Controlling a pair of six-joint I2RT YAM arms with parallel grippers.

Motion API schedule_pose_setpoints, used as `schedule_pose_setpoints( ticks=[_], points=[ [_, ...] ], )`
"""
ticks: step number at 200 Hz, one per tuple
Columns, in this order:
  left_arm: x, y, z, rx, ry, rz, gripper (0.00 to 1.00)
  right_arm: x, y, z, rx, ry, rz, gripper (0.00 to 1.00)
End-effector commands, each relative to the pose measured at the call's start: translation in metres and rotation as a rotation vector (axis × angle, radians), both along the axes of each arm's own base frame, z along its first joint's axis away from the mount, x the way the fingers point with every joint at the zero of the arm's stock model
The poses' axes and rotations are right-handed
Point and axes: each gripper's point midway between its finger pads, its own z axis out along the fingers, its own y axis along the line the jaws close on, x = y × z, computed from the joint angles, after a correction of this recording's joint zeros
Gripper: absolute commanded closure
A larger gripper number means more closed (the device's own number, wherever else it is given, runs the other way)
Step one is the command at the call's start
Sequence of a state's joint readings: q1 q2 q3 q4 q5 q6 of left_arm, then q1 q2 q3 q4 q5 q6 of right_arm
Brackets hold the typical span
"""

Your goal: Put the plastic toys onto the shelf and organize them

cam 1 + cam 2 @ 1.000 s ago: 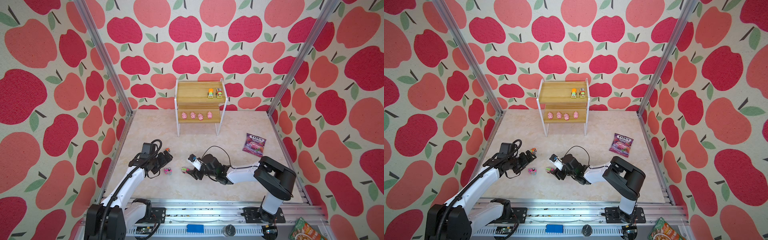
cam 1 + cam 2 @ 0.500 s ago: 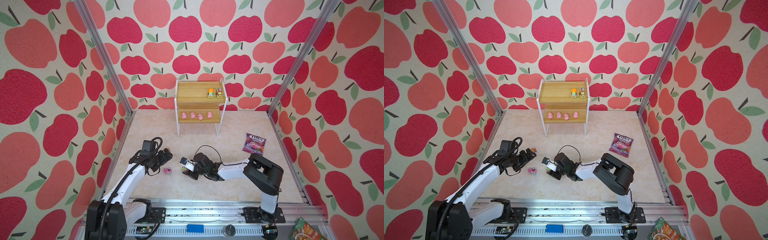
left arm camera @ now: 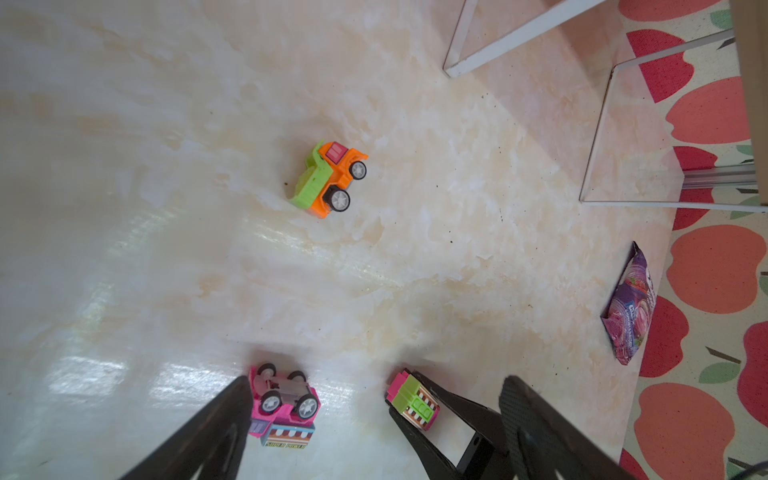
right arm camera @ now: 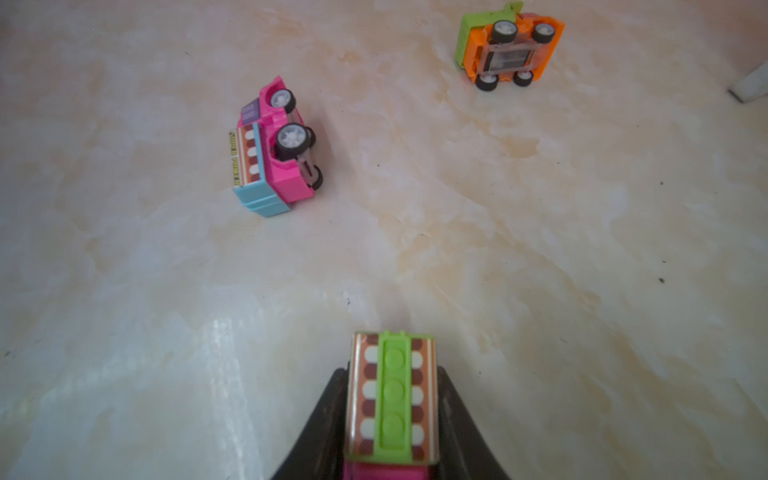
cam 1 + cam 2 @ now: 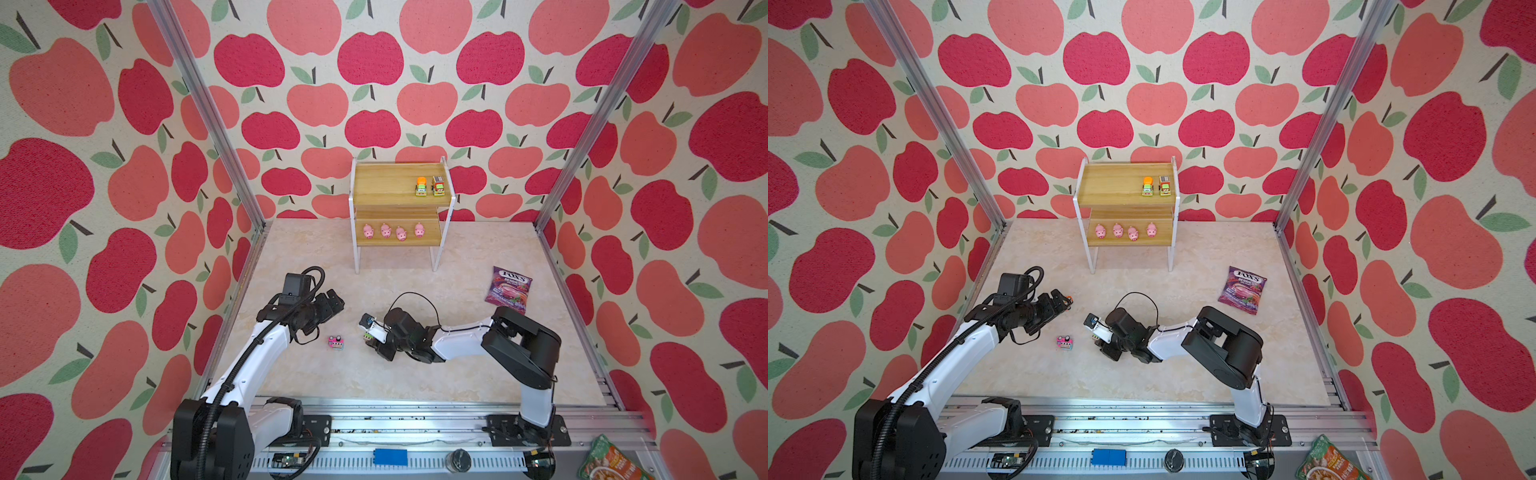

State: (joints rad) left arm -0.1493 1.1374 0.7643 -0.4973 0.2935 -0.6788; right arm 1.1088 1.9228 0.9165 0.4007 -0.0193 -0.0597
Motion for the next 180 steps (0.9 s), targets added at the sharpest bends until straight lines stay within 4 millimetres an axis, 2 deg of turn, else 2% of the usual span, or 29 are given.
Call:
schedule_pose_setpoints(
  ticks=[1,39,73,89,152,166,180],
  points=[
    [0.002,0.003,0.003,0.035,-0.001,-0.007,0.05,0.017,-0.002,0.022,0.091,0.018,-0.158,0.84],
    [0.005,0.002,0.002,0.03,-0.006,-0.003,0.05,0.044,-0.022,0.036,0.167,0.025,-0.441,0.82],
    [0.008,-0.001,0.002,0.026,-0.012,0.0,0.05,0.064,-0.052,0.019,0.089,-0.009,-0.765,0.82],
    [0.008,-0.002,0.002,0.024,-0.018,0.001,0.06,0.067,-0.06,0.013,0.041,-0.047,-0.856,0.83],
    [0.007,-0.005,0.001,0.025,-0.025,-0.011,0.06,0.069,-0.063,-0.005,-0.002,-0.009,-0.944,0.79],
    [0.007,-0.005,0.002,0.026,-0.029,-0.011,0.06,0.068,-0.063,-0.006,-0.001,0.001,-0.944,0.74],
    [0.007,-0.006,0.004,0.024,-0.028,-0.014,0.06,0.068,-0.062,-0.002,-0.003,0.002,-0.927,0.64]
  ],
)
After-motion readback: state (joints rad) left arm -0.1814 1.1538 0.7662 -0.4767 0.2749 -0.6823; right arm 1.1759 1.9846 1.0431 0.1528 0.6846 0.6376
